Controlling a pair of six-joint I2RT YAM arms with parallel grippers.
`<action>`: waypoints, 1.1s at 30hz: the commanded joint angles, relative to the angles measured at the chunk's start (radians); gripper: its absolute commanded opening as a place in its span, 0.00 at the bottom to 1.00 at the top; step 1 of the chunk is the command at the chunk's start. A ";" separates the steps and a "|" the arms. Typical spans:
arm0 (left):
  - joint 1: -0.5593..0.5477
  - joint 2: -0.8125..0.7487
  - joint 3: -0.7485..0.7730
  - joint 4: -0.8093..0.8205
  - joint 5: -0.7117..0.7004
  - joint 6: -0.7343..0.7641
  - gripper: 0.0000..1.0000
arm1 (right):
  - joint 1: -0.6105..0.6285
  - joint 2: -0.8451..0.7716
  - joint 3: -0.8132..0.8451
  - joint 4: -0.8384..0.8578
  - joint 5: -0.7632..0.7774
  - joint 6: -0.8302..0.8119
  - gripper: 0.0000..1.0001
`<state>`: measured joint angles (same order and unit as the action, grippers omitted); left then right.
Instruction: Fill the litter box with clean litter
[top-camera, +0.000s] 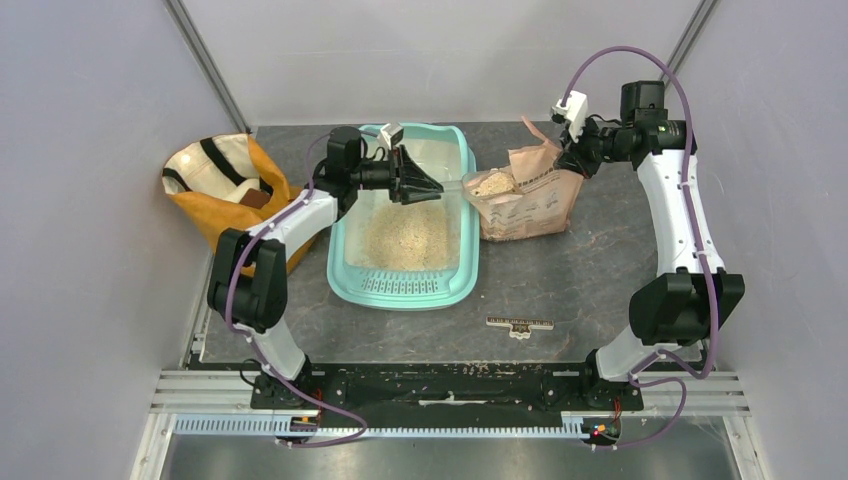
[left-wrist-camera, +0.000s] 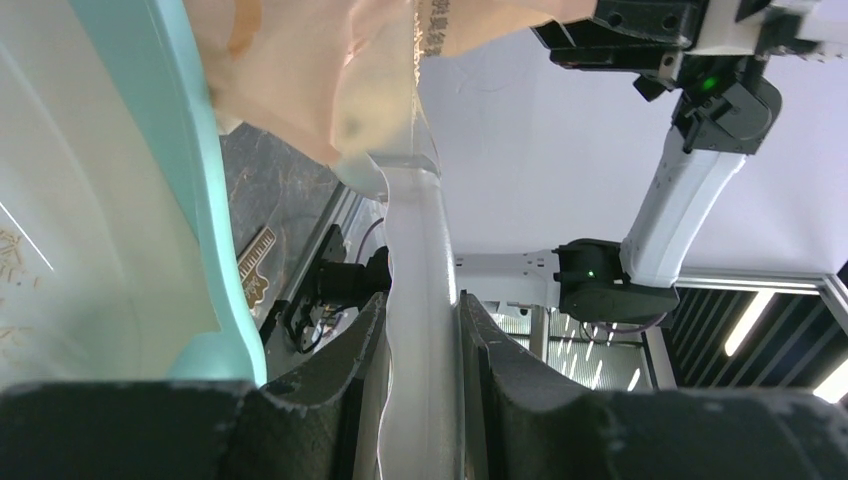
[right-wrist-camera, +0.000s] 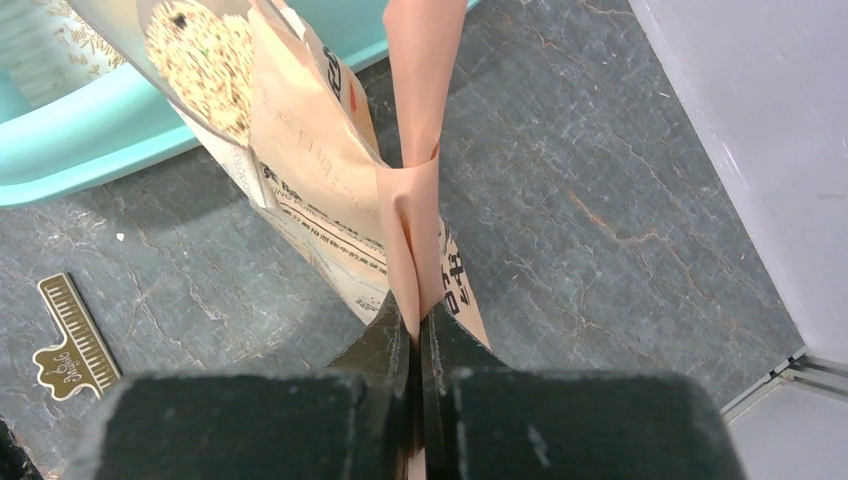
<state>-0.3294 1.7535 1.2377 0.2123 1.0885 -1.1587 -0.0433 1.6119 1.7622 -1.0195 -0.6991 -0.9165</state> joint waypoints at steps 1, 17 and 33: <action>0.051 -0.071 -0.021 -0.025 0.008 0.051 0.02 | -0.013 -0.026 0.066 0.091 -0.063 0.001 0.00; 0.199 -0.257 -0.133 -0.016 0.087 -0.001 0.02 | -0.009 -0.017 0.067 0.091 -0.055 0.003 0.00; 0.359 -0.206 0.143 -1.070 -0.275 0.862 0.02 | 0.000 -0.012 0.077 0.098 -0.057 0.003 0.00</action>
<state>0.0376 1.5265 1.2762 -0.5369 1.0000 -0.6170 -0.0502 1.6188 1.7626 -1.0180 -0.6834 -0.9165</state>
